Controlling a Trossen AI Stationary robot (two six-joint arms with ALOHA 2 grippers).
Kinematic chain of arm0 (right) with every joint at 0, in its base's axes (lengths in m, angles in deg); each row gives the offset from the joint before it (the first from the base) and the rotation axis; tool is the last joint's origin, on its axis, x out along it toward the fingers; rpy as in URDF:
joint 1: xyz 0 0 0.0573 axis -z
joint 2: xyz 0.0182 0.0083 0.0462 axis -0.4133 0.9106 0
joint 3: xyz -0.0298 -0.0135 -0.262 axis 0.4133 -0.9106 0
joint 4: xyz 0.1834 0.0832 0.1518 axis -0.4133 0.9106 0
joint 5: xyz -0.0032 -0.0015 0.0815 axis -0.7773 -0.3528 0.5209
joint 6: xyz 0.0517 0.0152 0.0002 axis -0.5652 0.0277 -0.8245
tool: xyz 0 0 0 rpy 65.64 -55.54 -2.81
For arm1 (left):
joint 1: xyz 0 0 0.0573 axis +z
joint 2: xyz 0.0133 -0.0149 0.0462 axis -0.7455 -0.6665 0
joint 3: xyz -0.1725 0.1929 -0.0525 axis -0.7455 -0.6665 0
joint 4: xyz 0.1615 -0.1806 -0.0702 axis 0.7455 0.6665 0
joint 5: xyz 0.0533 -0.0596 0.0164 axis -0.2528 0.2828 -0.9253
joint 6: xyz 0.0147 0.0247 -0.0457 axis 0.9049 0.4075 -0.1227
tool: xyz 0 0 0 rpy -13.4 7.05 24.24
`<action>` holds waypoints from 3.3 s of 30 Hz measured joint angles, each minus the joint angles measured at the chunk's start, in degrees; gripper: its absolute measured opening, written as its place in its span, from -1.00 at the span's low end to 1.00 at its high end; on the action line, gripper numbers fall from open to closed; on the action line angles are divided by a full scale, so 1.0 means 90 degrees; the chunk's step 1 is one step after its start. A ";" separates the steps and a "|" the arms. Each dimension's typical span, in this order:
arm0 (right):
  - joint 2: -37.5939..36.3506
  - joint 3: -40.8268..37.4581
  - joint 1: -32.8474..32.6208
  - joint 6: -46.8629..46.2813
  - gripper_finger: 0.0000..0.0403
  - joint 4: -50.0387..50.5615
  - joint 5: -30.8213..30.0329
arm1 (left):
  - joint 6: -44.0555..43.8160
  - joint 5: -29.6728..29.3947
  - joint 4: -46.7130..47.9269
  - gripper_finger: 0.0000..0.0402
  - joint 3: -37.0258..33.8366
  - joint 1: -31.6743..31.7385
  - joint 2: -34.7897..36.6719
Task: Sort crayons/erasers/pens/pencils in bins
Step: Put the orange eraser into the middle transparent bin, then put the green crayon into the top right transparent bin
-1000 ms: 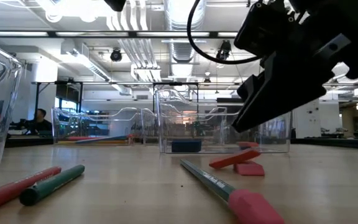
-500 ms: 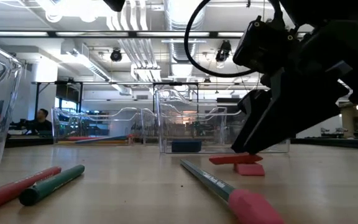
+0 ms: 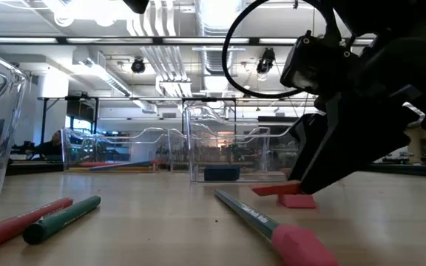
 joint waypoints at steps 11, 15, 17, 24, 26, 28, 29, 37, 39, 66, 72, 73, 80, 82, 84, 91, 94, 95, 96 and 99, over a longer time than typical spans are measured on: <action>0.0000 0.0000 0.0000 0.0033 -0.38 0.0228 -0.0017 | -0.0001 -0.0002 -0.0002 -0.06 0.0000 0.0000 0.0000; 0.0000 0.0000 0.0012 0.0082 -0.57 0.0236 -0.0003 | -0.0001 -0.0002 -0.0002 -0.06 0.0000 0.0000 0.0000; 0.0000 0.0000 0.0024 0.0083 -0.65 0.0236 0.0000 | -0.0001 -0.0002 0.0000 -0.06 0.0000 0.0000 0.0000; -0.0032 0.0004 0.0039 0.0153 -0.71 0.0324 0.0025 | 0.0002 -0.0002 0.0000 -0.06 0.0000 0.0000 0.0000; -0.0064 0.0081 0.0041 0.0172 -0.65 0.0492 0.0019 | 0.0005 -0.0002 0.0000 -0.06 0.0000 0.0000 0.0000; -0.0105 0.0240 0.0041 0.0178 -0.57 0.0819 -0.0001 | 0.0007 -0.0002 0.0002 -0.06 0.0000 0.0000 0.0000; -0.0118 0.0330 0.0041 0.0193 -0.53 0.1003 -0.0005 | 0.0007 -0.0002 0.0002 -0.06 0.0000 0.0000 0.0000; -0.0036 0.0799 0.0041 0.0601 -0.16 0.1018 -0.0012 | 0.0007 -0.0002 0.0005 -0.06 0.0000 0.0002 0.0000; 0.0005 0.0816 0.0041 0.0627 -0.09 0.0890 -0.0010 | 0.0007 -0.0002 0.0007 -0.06 0.0000 0.0002 0.0000; 0.0652 0.1156 0.0126 0.0808 -0.66 0.0919 0.0385 | 0.0005 -0.0002 0.0022 -0.06 -0.0005 0.0002 0.0000; -0.0129 0.1129 0.0082 0.0868 -0.76 0.1776 -0.0540 | 0.0004 -0.0002 0.0022 -0.06 -0.0005 0.0002 0.0000; -0.0319 0.1129 0.0071 0.0928 -0.76 0.1912 -0.0824 | 0.0004 -0.0002 0.0022 -0.06 -0.0005 0.0002 0.0000; -0.1737 0.0935 0.0209 0.1564 -0.75 0.2168 -0.2677 | -0.0027 -0.0002 0.0020 -0.06 -0.0005 0.0002 0.0000; -0.2063 0.0796 0.0429 0.1658 -0.75 0.2165 -0.2940 | -0.0032 -0.0002 0.0019 -0.06 -0.0005 0.0002 0.0000; -0.2324 0.0627 0.0696 0.1668 -0.74 0.2154 -0.3019 | -0.0032 -0.0002 0.0019 -0.06 -0.0005 0.0002 0.0000; -0.2815 0.0078 0.1509 0.1575 -0.58 0.1924 -0.2985 | -0.0032 -0.0002 0.0019 -0.06 -0.0005 0.0002 0.0000; -0.2896 0.0061 0.1627 0.1431 -0.36 0.1901 -0.2702 | -0.0032 -0.0002 0.0019 -0.06 -0.0005 0.0002 0.0000; -0.2906 0.0062 0.1623 0.1414 -0.28 0.1866 -0.2621 | -0.0032 -0.0002 0.0019 -0.06 -0.0005 0.0002 0.0000; -0.2909 0.0075 0.1610 0.1413 -0.19 0.1881 -0.2602 | -0.0032 -0.0002 0.0019 -0.06 -0.0005 0.0002 0.0000; -0.2909 0.0128 0.1560 0.1400 0.03 0.1933 -0.2591 | -0.0032 -0.0002 0.0019 -0.06 -0.0005 0.0002 0.0000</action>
